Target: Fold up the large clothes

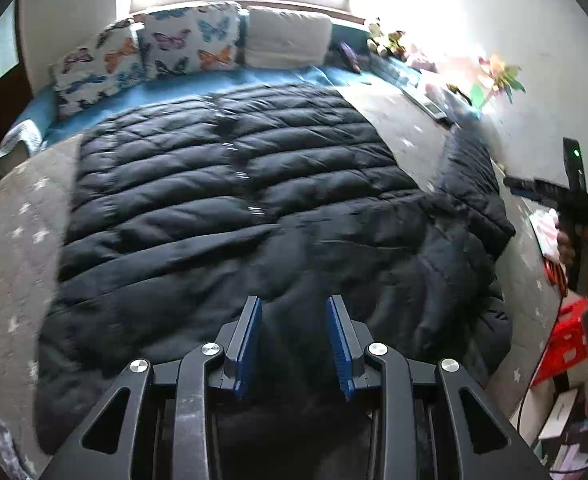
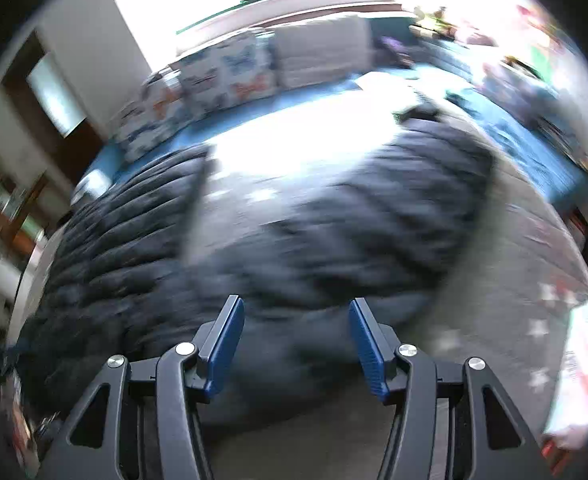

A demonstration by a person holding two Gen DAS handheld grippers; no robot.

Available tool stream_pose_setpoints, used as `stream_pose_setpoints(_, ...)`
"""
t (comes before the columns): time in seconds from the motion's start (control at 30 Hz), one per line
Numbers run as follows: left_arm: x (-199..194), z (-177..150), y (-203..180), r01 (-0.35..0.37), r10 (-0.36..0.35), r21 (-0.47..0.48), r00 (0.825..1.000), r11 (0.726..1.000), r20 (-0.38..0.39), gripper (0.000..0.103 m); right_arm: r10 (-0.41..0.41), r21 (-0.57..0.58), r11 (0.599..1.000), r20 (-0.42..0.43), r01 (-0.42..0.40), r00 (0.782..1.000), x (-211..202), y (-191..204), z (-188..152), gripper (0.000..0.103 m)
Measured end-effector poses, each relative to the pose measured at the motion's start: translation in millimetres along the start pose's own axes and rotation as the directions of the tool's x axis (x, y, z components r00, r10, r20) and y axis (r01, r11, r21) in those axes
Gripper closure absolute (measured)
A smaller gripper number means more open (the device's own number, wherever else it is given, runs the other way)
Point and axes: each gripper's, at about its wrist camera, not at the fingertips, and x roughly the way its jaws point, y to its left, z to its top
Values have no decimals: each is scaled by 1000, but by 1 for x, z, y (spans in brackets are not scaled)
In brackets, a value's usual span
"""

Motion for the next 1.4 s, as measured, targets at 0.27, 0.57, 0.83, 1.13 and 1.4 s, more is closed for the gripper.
stream_pose_setpoints(0.27, 41, 25, -48, 51, -47, 48, 997, 998, -68, 67, 80, 272, 959, -6, -75, 997, 34, -98, 16, 43)
stream_pose_setpoints(0.57, 76, 44, -78, 87, -76, 83, 990, 993, -123, 67, 220, 371, 902, 49, -223, 974, 58, -123, 29, 43)
stream_pose_setpoints(0.83, 88, 60, -96, 109, -94, 110, 987, 988, -133, 67, 287, 402, 862, 113, -308, 951, 64, -130, 33, 87)
stream_pose_setpoints(1.13, 140, 74, -118, 126, -100, 130, 976, 983, -194, 67, 276, 284, 900, 220, -332, 936, 12, -94, 58, 91)
stream_pose_setpoints(1.4, 91, 79, -90, 166, -159, 63, 982, 984, -103, 67, 311, 86, 934, 287, -348, 906, -55, -14, 73, 91)
